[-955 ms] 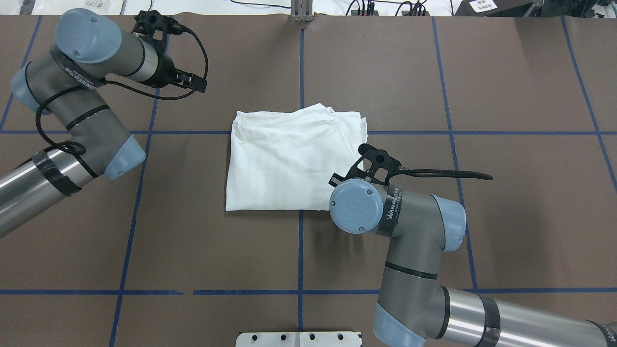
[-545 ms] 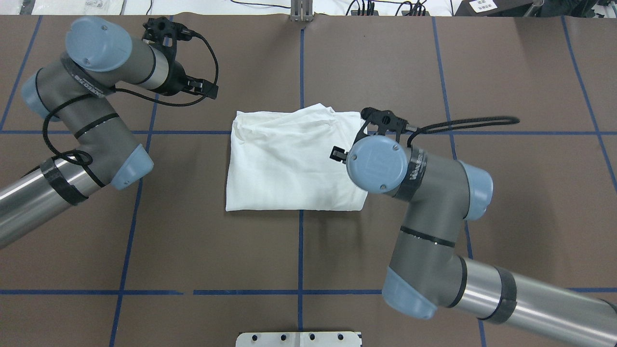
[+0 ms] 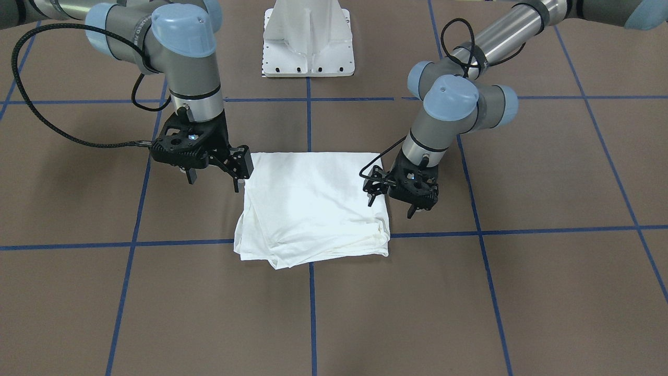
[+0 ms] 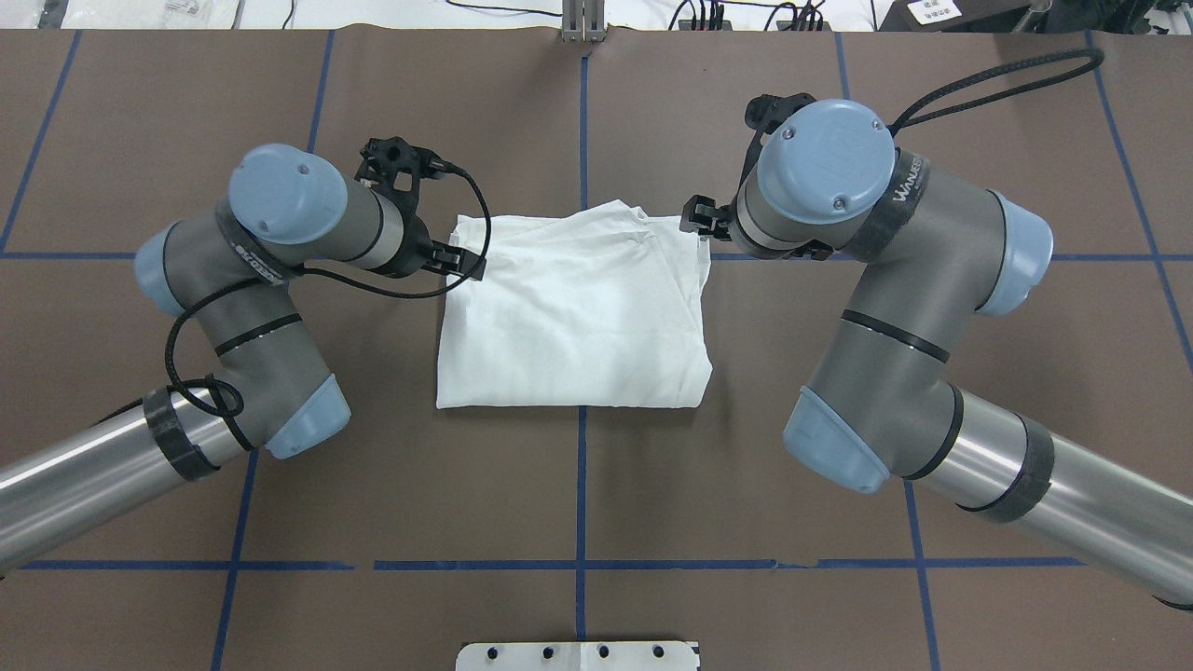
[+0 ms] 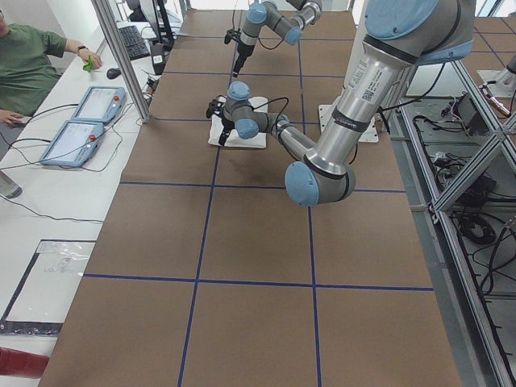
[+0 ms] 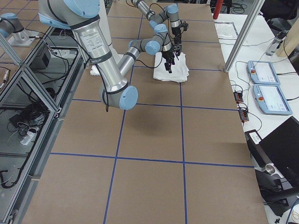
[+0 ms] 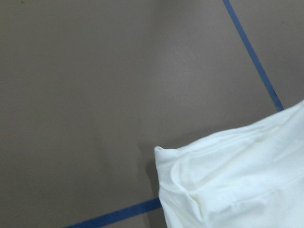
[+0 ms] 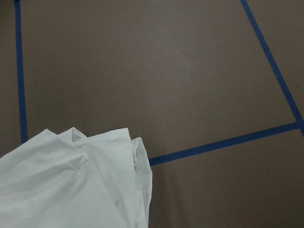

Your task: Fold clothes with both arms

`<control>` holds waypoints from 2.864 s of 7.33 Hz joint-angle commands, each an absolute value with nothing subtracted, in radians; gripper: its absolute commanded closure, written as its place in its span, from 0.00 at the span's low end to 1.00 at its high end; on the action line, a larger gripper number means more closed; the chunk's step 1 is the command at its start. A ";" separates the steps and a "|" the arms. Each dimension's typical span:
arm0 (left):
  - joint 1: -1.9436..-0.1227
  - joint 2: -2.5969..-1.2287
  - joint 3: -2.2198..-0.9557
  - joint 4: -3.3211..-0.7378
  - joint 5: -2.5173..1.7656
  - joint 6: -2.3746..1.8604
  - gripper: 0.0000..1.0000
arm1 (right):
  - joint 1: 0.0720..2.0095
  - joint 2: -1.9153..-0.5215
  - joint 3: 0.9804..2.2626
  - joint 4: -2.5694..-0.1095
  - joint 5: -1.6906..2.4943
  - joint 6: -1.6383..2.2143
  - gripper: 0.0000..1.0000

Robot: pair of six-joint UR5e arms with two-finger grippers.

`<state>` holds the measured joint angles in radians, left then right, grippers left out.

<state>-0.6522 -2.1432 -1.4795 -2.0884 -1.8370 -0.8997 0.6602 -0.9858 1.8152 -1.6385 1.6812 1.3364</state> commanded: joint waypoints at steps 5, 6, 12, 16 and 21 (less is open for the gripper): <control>-0.672 -2.273 -1.285 -2.039 -1.744 -0.994 0.00 | 0.669 -0.991 1.825 -1.638 1.687 1.328 0.00; -0.705 -2.311 -1.206 -2.049 -1.741 -0.999 0.00 | 0.669 -0.991 1.827 -1.638 1.686 1.330 0.00; -0.818 -2.399 -1.095 -2.114 -1.770 -0.965 0.00 | 0.667 -0.991 1.832 -1.638 1.706 1.327 0.00; -0.940 -2.083 -1.729 -1.740 -1.900 -0.604 0.00 | 0.890 -1.083 1.839 -1.652 1.983 0.911 0.00; -1.403 -1.630 -1.882 -1.660 -2.248 -0.003 0.00 | 1.388 -1.430 1.815 -1.750 2.250 0.034 0.00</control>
<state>-1.2803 -1.7515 -1.8924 -1.6557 -2.1664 -0.1074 1.2819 -1.3387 1.8188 -1.7091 2.2326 0.2443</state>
